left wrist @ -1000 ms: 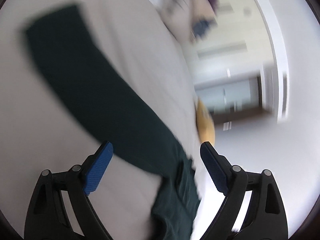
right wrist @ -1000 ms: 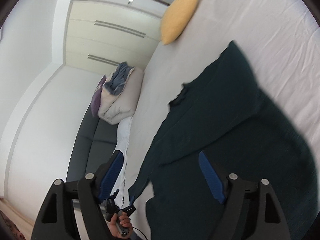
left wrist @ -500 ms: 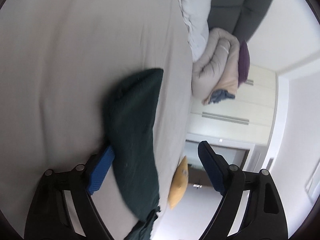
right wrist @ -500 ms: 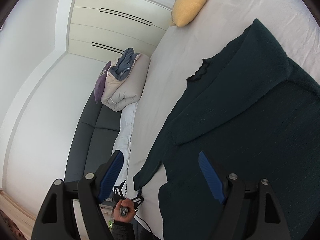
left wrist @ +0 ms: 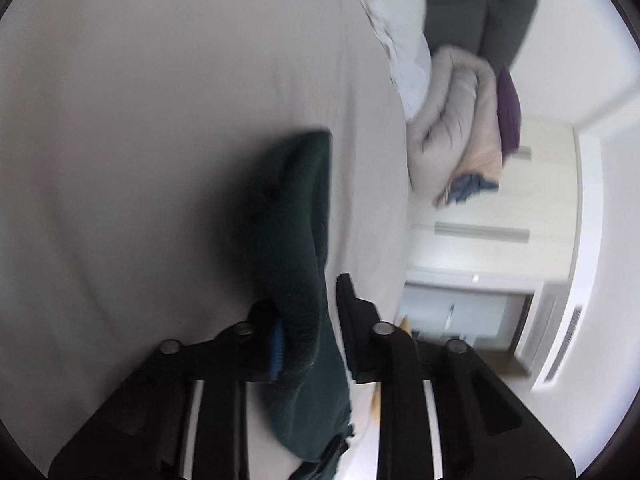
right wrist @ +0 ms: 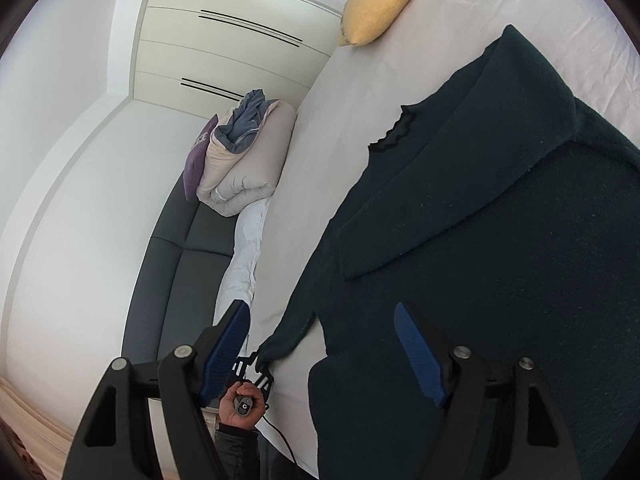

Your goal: Fold small clothes

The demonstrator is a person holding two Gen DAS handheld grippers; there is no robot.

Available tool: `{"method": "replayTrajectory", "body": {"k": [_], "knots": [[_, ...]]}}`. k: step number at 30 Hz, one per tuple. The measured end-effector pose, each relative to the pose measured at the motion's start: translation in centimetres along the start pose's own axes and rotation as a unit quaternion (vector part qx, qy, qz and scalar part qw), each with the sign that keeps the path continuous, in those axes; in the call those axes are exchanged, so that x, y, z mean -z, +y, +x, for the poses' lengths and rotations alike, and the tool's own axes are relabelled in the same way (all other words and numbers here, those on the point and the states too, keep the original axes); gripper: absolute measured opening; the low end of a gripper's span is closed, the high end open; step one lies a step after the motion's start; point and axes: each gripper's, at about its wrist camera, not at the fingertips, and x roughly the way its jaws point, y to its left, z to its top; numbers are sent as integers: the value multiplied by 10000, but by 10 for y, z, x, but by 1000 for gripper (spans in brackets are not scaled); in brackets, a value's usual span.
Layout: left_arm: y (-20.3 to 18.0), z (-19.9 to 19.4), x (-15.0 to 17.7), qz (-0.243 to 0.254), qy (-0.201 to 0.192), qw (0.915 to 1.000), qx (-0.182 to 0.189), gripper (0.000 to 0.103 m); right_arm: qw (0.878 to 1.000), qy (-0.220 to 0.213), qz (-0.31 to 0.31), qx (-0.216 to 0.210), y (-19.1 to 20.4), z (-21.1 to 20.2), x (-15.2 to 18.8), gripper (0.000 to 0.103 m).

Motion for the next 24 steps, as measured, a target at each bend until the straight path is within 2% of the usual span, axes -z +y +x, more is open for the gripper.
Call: {"method": "replayTrajectory", "body": {"k": [1, 3, 5, 7, 8, 9, 10, 11, 12, 13, 14, 15, 16, 17, 18, 19, 20, 21, 23, 24], "knots": [[-5, 3, 5, 125, 43, 9999, -38, 10, 10000, 9, -14, 20, -1, -1, 0, 73], [-23, 7, 16, 538, 71, 9985, -44, 10, 9999, 34, -54, 97, -4, 0, 0, 70], [-52, 12, 35, 1231, 116, 9923, -60, 9, 9999, 77, -55, 137, -7, 3, -2, 68], [-79, 16, 60, 1966, 179, 9803, -107, 9, 9997, 110, -97, 189, -8, 6, -5, 65], [-94, 17, 78, 2444, 216, 9693, -166, 9, 9996, 128, -136, 219, -7, 9, -6, 64], [-109, 19, 102, 2989, 265, 9537, -221, 9, 9995, 151, -163, 219, -6, 13, -8, 64], [-122, 22, 128, 3564, 347, 9333, -281, 9, 9994, 196, -191, 199, -4, 19, -10, 64], [-136, 27, 167, 4310, 485, 9003, -370, 9, 9993, 239, -216, 191, -2, 24, -11, 64], [-142, 29, 195, 4762, 576, 8765, -402, 9, 9991, 289, -250, 186, 0, 30, -12, 64], [-146, 32, 235, 5330, 698, 8420, -452, 9, 9986, 378, -315, 180, 4, 41, -13, 64], [-146, 34, 259, 5635, 750, 8213, -481, 9, 9982, 442, -359, 176, 6, 48, -14, 64], [-144, 36, 289, 5983, 803, 7956, -507, 9, 9975, 551, -415, 171, 10, 60, -14, 64], [-138, 38, 324, 6421, 826, 7601, -567, 9, 9965, 702, -443, 130, 13, 73, -14, 64], [-133, 39, 344, 6653, 827, 7396, -594, 9, 9954, 848, -437, 72, 14, 84, -14, 64], [-124, 41, 370, 6953, 813, 7110, -664, 9, 9944, 977, -411, 18, 15, 95, -13, 64], [-116, 44, 386, 7154, 788, 6905, -715, 9, 9934, 1092, -347, -52, 15, 108, -11, 64], [-103, 43, 408, 7420, 737, 6618, -781, 9, 9929, 1152, -287, -108, 14, 115, -11, 65], [-95, 43, 421, 7606, 686, 6403, -828, 9, 9921, 1226, -175, -181, 12, 124, -10, 66], [-73, 41, 446, 7940, 615, 5974, -943, 9, 9899, 1365, 186, -340, 3, 141, -7, 78], [-66, 42, 453, 8046, 578, 5829, -978, 9, 9886, 1399, 355, -429, -1, 147, -6, 81]]}}
